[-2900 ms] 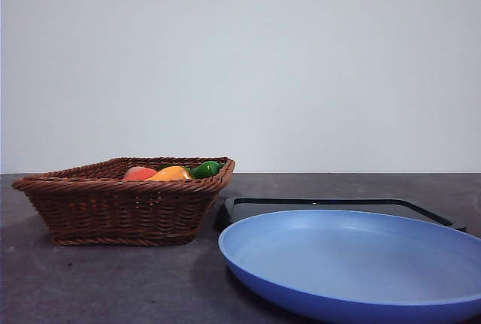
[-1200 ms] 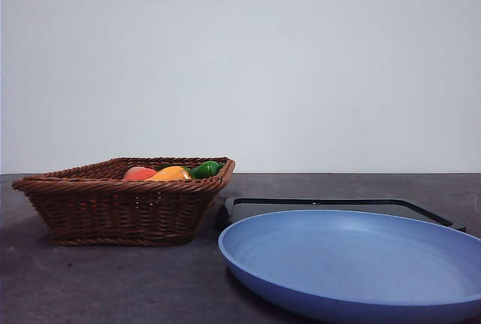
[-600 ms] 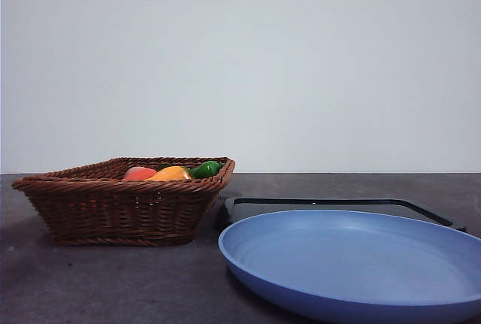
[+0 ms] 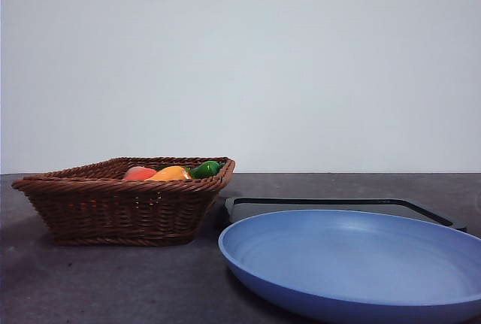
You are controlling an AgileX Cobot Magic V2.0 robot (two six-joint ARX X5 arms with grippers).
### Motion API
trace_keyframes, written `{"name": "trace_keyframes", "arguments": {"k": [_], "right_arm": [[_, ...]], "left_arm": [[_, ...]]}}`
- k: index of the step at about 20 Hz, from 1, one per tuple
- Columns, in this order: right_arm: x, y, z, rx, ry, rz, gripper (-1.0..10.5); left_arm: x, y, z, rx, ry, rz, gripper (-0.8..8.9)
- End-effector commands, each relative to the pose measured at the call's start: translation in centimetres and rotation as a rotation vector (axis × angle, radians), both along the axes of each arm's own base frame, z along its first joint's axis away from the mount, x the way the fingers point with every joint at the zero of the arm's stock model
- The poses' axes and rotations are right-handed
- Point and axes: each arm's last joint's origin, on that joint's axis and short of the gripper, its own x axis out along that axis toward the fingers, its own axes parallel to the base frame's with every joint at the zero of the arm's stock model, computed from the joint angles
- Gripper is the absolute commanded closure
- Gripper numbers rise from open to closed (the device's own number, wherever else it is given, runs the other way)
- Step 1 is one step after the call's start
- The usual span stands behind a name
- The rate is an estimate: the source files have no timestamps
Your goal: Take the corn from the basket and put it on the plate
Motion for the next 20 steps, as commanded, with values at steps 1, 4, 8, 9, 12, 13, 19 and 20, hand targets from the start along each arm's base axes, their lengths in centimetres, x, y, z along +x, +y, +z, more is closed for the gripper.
{"name": "trace_keyframes", "arguments": {"k": [1,4,8,9,12,13,19,20], "right_arm": [[2.1,0.6,-0.7,-0.001,0.038,0.015,6.3],[4.7,1.6,-2.6,-0.016,0.103,0.058,6.3],[7.2,2.8,-5.3,-0.089,0.173,0.092,6.3],[7.7,3.1,-6.0,-0.093,0.192,0.101,6.3],[9.0,3.8,-7.8,-0.121,0.230,0.118,6.3],[9.3,4.0,-8.2,-0.123,0.239,0.123,6.3],[10.5,4.7,-10.9,-0.139,0.309,0.146,6.9],[10.6,4.8,-11.1,-0.141,0.315,0.149,6.9]], "left_arm": [[0.0,0.0,0.6,-0.009,-0.017,-0.004,4.36],[0.0,0.0,0.6,-0.009,-0.019,-0.004,4.35],[0.0,0.0,0.6,-0.009,-0.022,-0.004,4.35],[0.0,0.0,0.6,-0.009,-0.025,-0.004,4.36],[0.0,0.0,0.6,-0.009,-0.025,-0.004,4.35],[0.0,0.0,0.6,-0.009,-0.025,-0.004,4.35],[0.1,0.0,0.7,-0.009,-0.033,-0.004,4.35],[0.1,0.0,0.7,-0.009,-0.033,-0.004,4.36]]}}
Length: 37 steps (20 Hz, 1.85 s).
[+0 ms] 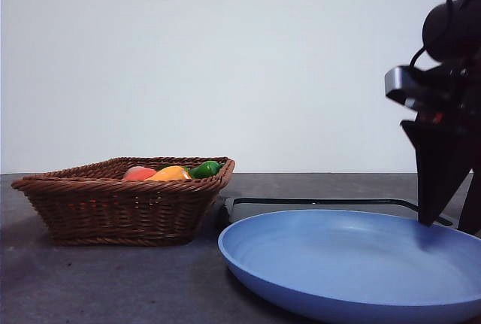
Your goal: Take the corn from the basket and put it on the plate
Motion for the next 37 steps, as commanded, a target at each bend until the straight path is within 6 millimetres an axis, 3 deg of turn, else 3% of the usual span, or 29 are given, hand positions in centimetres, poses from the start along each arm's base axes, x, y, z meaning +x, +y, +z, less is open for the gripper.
{"name": "trace_keyframes", "arguments": {"k": [1,6,10,16,20,25,30,37], "right_arm": [[0.6,0.4,-0.5,-0.005,0.004,0.022,7.0],[1.0,0.7,-1.5,-0.009,0.023,0.027,7.8],[1.2,0.8,-1.6,-0.006,0.011,0.028,9.5],[0.9,0.7,-1.4,-0.008,0.028,0.013,9.4],[-0.3,0.3,1.1,0.004,-0.017,0.008,9.4],[-3.5,-1.1,6.3,0.051,-0.178,-0.040,9.4],[-7.1,-3.2,10.1,0.090,-0.329,-0.127,9.4],[-10.5,-4.6,12.1,0.109,-0.427,-0.186,9.4]], "left_arm": [[0.0,0.0,0.6,-0.009,-0.025,-0.004,4.35],[0.0,0.0,0.6,-0.009,-0.024,-0.004,4.35],[0.0,0.0,0.6,-0.009,-0.028,-0.004,4.35],[0.4,0.0,0.9,-0.020,-0.056,0.003,4.35],[1.8,-0.1,1.0,-0.022,-0.029,0.001,4.35],[5.2,-1.0,1.7,-0.020,0.011,-0.069,4.35],[10.0,-3.6,1.4,0.042,0.063,-0.131,4.35],[17.7,-9.4,-0.6,0.215,0.197,-0.147,4.35]]}}
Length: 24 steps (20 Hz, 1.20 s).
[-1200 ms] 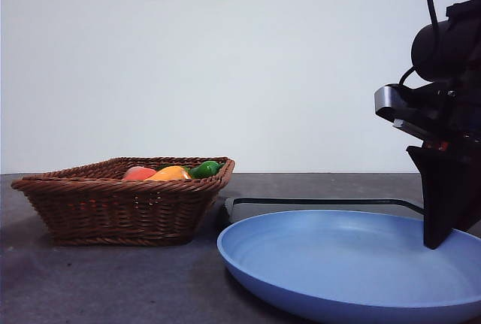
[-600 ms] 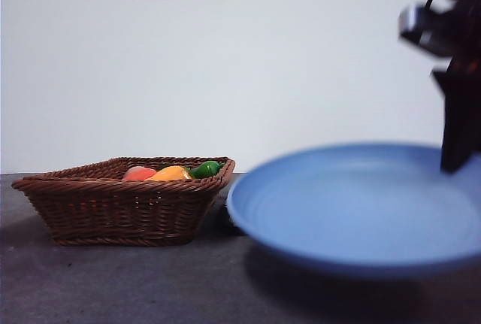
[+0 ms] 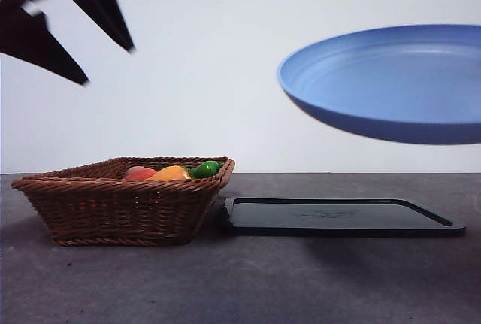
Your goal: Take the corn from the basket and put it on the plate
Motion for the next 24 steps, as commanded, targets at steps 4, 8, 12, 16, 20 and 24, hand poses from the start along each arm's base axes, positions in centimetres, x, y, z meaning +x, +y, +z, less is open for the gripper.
{"name": "trace_keyframes", "arguments": {"k": [4,8,12,16,20,24], "right_arm": [[-0.7,-0.1,0.7,0.025,-0.021,-0.019,9.4],[-0.8,-0.1,0.7,0.026,-0.020,-0.019,9.4],[-0.8,-0.1,0.7,0.025,-0.022,-0.019,9.4],[-0.8,-0.1,0.7,0.025,-0.022,-0.019,9.4],[-0.8,-0.1,0.7,0.025,-0.022,-0.019,9.4],[-0.8,-0.1,0.8,0.024,-0.029,-0.021,9.4]], "left_arm": [[4.9,-3.8,-2.1,0.108,0.072,0.002,4.35],[7.2,-5.8,-4.5,0.202,0.113,0.015,4.35],[8.4,-6.8,-6.9,0.256,0.146,0.020,4.35],[9.0,-7.4,-8.0,0.256,0.146,0.017,4.35],[9.4,-7.8,-9.2,0.261,0.154,0.013,4.35],[9.8,-8.0,-10.2,0.268,0.174,0.017,4.37]]}}
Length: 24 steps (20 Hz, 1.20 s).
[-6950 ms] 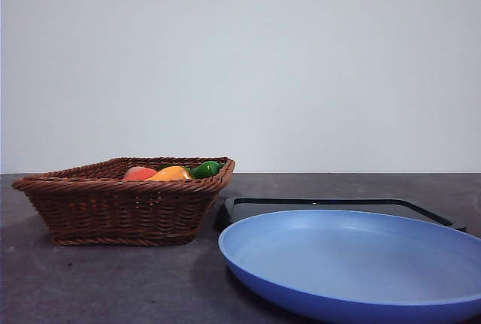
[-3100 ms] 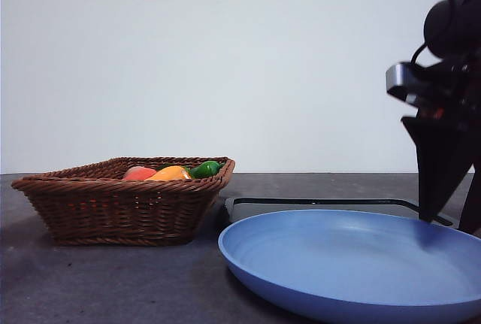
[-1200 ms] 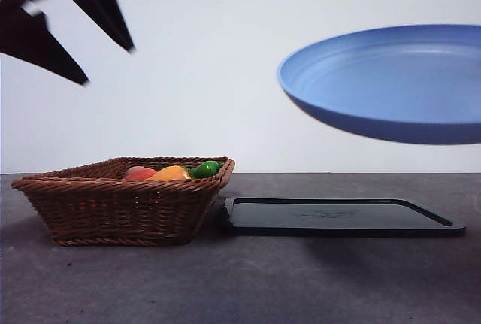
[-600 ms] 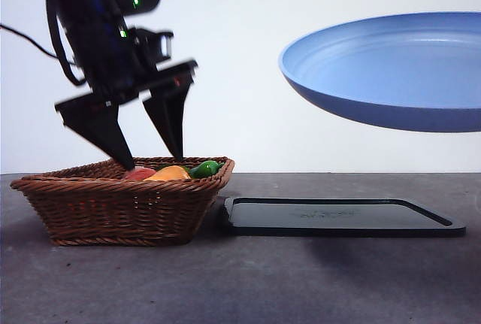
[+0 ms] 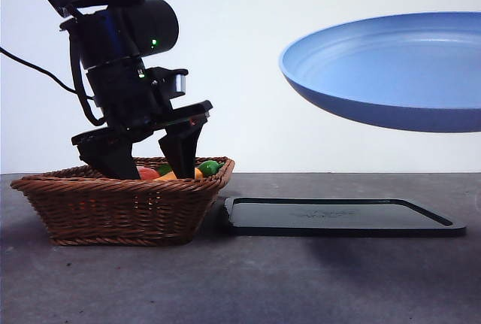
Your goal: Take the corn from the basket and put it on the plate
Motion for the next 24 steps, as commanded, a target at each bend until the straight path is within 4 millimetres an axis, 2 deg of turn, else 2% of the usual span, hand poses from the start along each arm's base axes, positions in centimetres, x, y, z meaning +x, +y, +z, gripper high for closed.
{"name": "trace_keyframes", "arguments": {"k": [1,7,11,13,16,19,22,24], "right_arm": [[0.2,0.0,0.4,0.013,-0.017,-0.009,9.4],[0.2,0.0,0.4,0.013,-0.021,-0.009,9.4],[0.2,0.0,0.4,0.013,-0.020,-0.009,9.4],[0.2,0.0,0.4,0.013,-0.019,-0.009,9.4],[0.5,0.1,0.2,0.017,0.000,-0.014,9.4],[1.5,0.2,-0.4,0.022,0.058,-0.028,9.4],[3.2,0.4,-1.6,0.015,0.138,-0.031,9.4],[4.7,0.6,-2.6,0.024,0.193,-0.035,9.4]], "left_arm": [[0.6,-0.5,-0.3,-0.005,-0.005,0.007,4.44],[0.5,-0.7,-0.3,-0.007,-0.008,0.001,6.03],[0.6,-0.6,0.2,-0.003,0.001,0.005,6.21],[0.6,-0.6,1.3,-0.007,-0.005,0.005,6.21],[0.5,-0.6,4.1,-0.034,-0.054,0.005,6.21],[-0.3,-0.2,8.2,-0.086,-0.147,0.004,6.21],[-2.2,0.3,12.0,-0.164,-0.208,-0.031,6.21],[-3.8,0.3,13.8,-0.239,-0.223,-0.084,6.21]]}}
